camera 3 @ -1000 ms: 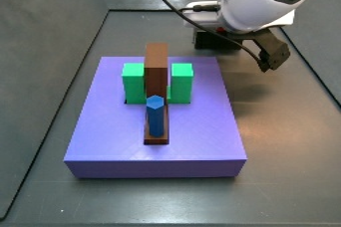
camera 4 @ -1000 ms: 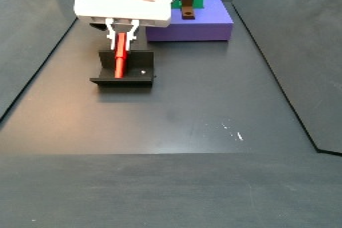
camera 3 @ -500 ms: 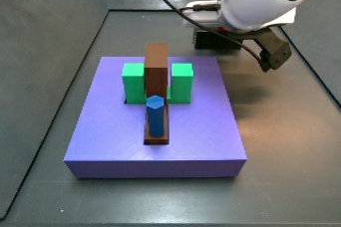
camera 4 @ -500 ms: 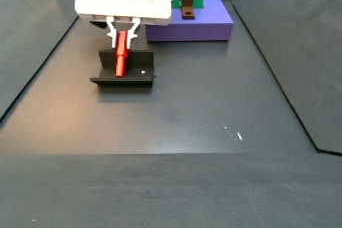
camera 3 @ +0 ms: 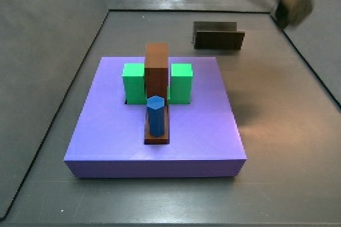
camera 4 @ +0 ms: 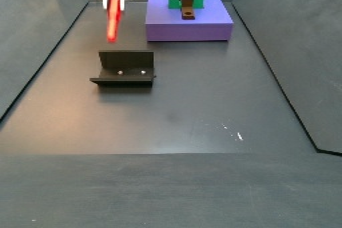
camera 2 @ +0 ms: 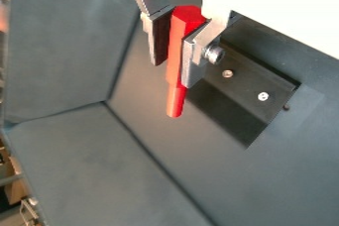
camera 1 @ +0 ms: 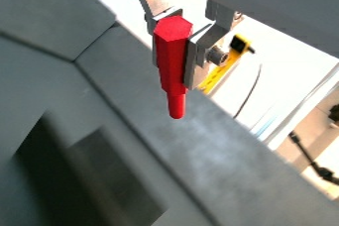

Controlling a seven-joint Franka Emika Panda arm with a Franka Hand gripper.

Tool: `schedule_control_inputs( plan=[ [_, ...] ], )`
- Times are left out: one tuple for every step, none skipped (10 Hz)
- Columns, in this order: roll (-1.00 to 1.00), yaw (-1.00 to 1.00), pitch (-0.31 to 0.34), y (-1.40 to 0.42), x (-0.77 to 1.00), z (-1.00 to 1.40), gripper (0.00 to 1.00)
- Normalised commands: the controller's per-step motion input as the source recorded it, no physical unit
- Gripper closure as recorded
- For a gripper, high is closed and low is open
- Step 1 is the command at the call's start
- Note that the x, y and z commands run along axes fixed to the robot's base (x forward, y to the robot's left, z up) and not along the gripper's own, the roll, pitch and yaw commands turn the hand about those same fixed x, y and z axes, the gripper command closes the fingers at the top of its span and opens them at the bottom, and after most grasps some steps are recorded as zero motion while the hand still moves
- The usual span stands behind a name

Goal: Pick up the red object. Move up. Place the red object on the fixture. Regrasp the red object. Move to above the board. Insert the red object.
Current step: Move to above the board.

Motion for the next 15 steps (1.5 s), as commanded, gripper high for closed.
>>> schedule_control_inputs(
  plan=[
    [-0.09,-0.08,0.016,-0.01,0.0,1.4,1.0],
    [-0.05,-0.06,0.061,-0.01,-0.01,1.4,1.0],
    [-0.04,-0.04,0.069,-0.02,-0.02,1.4,1.0],
    [-0.01,-0.01,0.081,-0.02,-0.02,0.97,1.0],
    [0.0,0.01,0.089,-0.01,0.0,0.56,1.0],
    [0.01,0.03,0.103,-0.02,0.02,0.27,1.0],
    [-0.01,0.04,0.106,-0.02,0.02,0.19,1.0],
    [-1.0,-0.06,0.136,-1.4,-0.98,0.28,1.0],
    [-1.0,-0.05,0.132,-1.4,-0.99,0.26,1.0],
    [-1.0,-0.04,0.112,-1.4,-1.06,0.29,1.0],
    [-1.0,-0.03,0.117,-1.4,-1.08,0.26,1.0],
    [-1.0,-0.02,0.118,-1.4,-1.08,0.26,1.0],
    [-1.0,-0.01,0.116,-1.4,-1.1,0.25,1.0],
    [-1.0,0.0,0.113,-0.66,-0.55,0.12,1.0],
    [-1.0,0.0,0.112,-0.2,-0.21,0.02,1.0]
  ],
)
